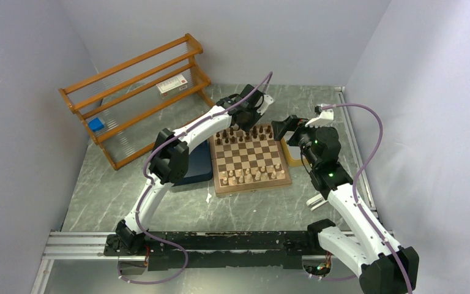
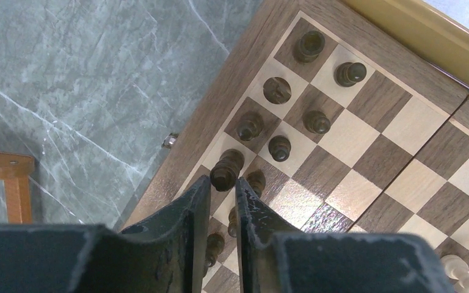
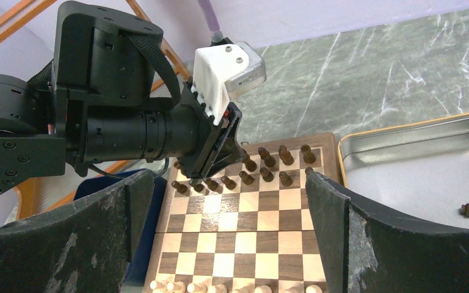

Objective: Set up the chess pieces on the board
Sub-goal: Place the chess piece on the chessboard.

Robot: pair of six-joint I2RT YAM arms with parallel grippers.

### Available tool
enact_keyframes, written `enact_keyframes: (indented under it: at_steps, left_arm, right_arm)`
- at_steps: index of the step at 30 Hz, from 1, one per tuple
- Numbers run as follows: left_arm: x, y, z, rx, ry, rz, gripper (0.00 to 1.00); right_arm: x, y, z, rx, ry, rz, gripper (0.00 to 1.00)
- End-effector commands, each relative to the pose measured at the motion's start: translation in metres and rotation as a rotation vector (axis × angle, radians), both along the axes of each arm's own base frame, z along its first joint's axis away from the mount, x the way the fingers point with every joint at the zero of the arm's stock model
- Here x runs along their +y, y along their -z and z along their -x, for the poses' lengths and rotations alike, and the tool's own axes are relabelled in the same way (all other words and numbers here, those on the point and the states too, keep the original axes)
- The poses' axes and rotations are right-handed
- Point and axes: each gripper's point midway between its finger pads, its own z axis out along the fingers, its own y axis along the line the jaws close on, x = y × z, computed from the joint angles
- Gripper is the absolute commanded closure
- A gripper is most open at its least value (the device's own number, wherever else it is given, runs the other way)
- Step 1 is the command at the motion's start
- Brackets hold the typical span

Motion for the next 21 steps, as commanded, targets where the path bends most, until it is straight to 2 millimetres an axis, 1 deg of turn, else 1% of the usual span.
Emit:
enact_keyframes:
  at_steps: [1,3,7,9,11,14,17,19,20,21]
  left_arm:
    - [-0.008,-0.01,-0.006,-0.044,-0.007,0.013,0.71]
    - [-0.008,-0.01,-0.006,-0.044,-0.007,0.013,0.67]
    - [-0.009,-0.018,-0.007,-0.053,-0.012,0.027,0.64]
    - [-0.01,-0.026,-0.007,-0.057,-0.018,0.045,0.61]
    - [-0.013,-0.038,-0.006,-0.058,-0.024,0.081,0.58]
    - [-0.015,-0.068,-0.007,-0.072,-0.043,0.158,0.56]
    - [-0.01,-0.098,-0.009,-0.05,-0.088,0.274,0.54]
    - [-0.005,-0.118,-0.009,-0.011,-0.108,0.386,0.54]
    - [0.002,-0.133,-0.009,0.004,-0.122,0.447,0.54]
    - [0.007,-0.14,-0.007,0.022,-0.125,0.49,0.55]
  right_arm:
    - [-0.002,-0.002,0.0,-0.016,0.009,-0.002,0.0]
    - [-0.002,-0.001,0.0,-0.015,0.009,-0.001,0.0]
    - [-0.001,0.002,-0.001,-0.007,0.008,0.0,0.0]
    - [-0.001,0.004,-0.002,0.0,0.009,-0.003,0.0]
    - [-0.001,0.007,-0.003,0.011,0.016,-0.012,0.0]
    - [-0.007,0.008,-0.005,0.037,0.062,-0.032,0.0]
    - [-0.017,0.013,-0.01,0.08,0.133,-0.035,0.0]
    - [-0.019,0.018,-0.013,0.118,0.155,-0.034,0.0]
    - [-0.019,0.022,-0.015,0.135,0.161,-0.025,0.0]
    - [-0.02,0.027,-0.015,0.156,0.164,-0.013,0.0]
